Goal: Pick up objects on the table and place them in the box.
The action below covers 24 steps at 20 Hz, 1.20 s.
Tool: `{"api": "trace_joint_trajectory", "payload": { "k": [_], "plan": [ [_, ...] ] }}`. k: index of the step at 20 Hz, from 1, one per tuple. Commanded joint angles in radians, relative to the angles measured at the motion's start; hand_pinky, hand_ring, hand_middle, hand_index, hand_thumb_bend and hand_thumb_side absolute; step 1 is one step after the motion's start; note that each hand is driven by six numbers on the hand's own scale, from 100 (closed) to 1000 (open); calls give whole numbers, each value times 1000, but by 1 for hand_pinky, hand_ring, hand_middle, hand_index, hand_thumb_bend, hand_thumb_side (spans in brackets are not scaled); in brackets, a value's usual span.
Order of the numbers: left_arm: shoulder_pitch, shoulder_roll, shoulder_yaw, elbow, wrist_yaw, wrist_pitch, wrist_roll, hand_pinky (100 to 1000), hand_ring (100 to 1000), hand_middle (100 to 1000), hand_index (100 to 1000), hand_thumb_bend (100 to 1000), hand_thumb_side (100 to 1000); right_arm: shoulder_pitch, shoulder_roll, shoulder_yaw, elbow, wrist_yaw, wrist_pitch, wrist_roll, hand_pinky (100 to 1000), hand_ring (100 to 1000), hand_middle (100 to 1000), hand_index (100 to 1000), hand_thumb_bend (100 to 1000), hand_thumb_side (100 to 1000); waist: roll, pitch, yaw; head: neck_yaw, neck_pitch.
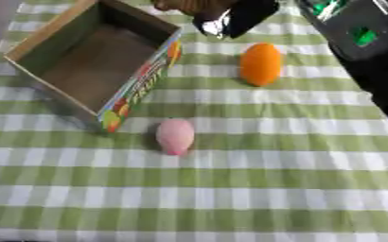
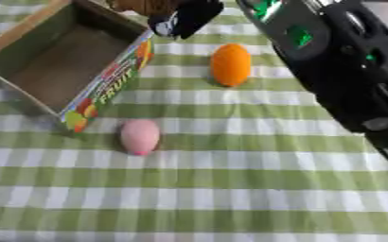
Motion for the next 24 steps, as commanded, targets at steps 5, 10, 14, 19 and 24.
{"api": "trace_joint_trajectory", "payload": {
  "k": [5,10,14,19,24],
  "plan": [
    [-55,27,-1,-14,10,-19,-6,773,766,795,877,123,1000,-94,119,-95,219,107,-61,-95,691,532,205,182,100,368,-7,8,36,-62,-50],
    [-97,15,-6,-14,15,-29,-10,772,766,795,892,125,1000,-133,191,-141,337,202,-112,-174,690,535,207,184,100,362,-18,35,82,-100,-84],
    [-131,4,-11,-14,20,-38,-17,772,766,795,892,125,1000,-155,239,-187,426,305,-145,-259,689,537,205,183,100,357,-28,55,128,-128,-114],
    [-149,-7,-11,-14,24,-42,-19,772,766,795,892,128,1000,-171,292,-220,500,416,-168,-339,685,535,206,184,100,355,-31,63,152,-141,-130],
    [-169,-20,-13,-14,27,-50,-22,771,765,794,892,131,1000,-157,338,-245,561,495,-161,-391,683,540,230,217,100,357,-33,66,166,-162,-147]
  ]
}}
